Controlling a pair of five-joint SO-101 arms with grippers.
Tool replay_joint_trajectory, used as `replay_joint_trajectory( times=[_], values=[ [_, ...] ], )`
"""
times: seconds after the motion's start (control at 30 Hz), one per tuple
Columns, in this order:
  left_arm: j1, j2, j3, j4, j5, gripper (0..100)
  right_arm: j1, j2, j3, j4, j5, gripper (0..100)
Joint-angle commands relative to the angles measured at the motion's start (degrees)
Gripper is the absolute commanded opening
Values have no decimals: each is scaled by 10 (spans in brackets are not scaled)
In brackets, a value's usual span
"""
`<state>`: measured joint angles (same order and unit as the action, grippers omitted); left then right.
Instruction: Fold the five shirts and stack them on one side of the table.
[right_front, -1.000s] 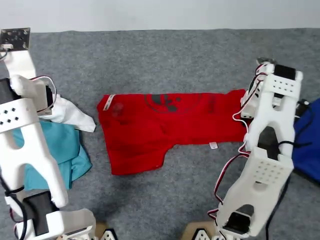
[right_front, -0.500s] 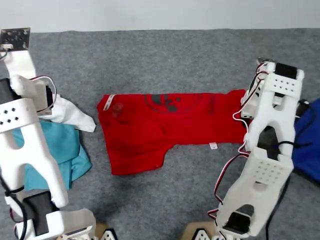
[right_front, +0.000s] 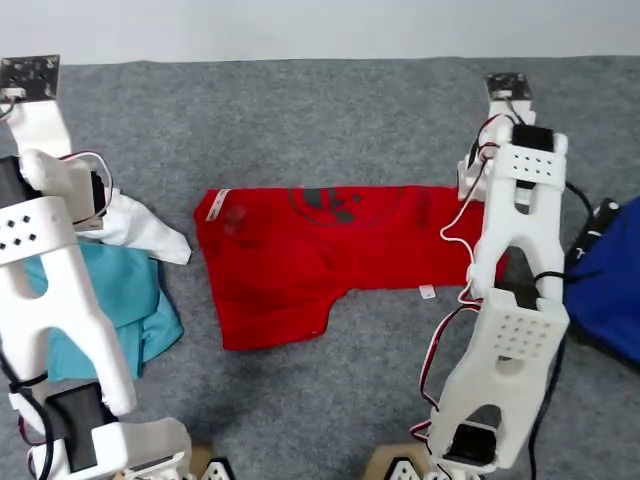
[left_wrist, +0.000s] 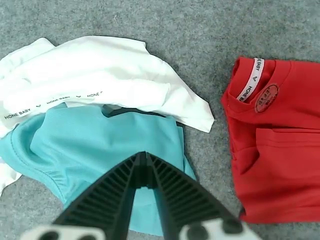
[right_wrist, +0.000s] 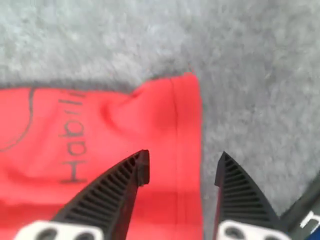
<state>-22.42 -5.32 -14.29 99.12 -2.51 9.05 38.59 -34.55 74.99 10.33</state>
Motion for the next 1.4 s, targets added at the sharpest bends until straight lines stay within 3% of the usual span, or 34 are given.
replay_joint_trajectory(
  times=[0.0, 0.43, 0.93, 1.37],
  values=[
    [-1, -28, -22, 13, -5, 2, -4, -8, -28, -29, 4, 226],
    [2, -23, -19, 13, -5, 2, -28, 64, -28, -77, 4, 225],
    [-1, -26, -19, 13, -5, 2, -50, 126, -28, -298, 7, 225],
    [-1, -24, -18, 12, -33, 2, -48, 19, -47, -186, 7, 226]
  ],
)
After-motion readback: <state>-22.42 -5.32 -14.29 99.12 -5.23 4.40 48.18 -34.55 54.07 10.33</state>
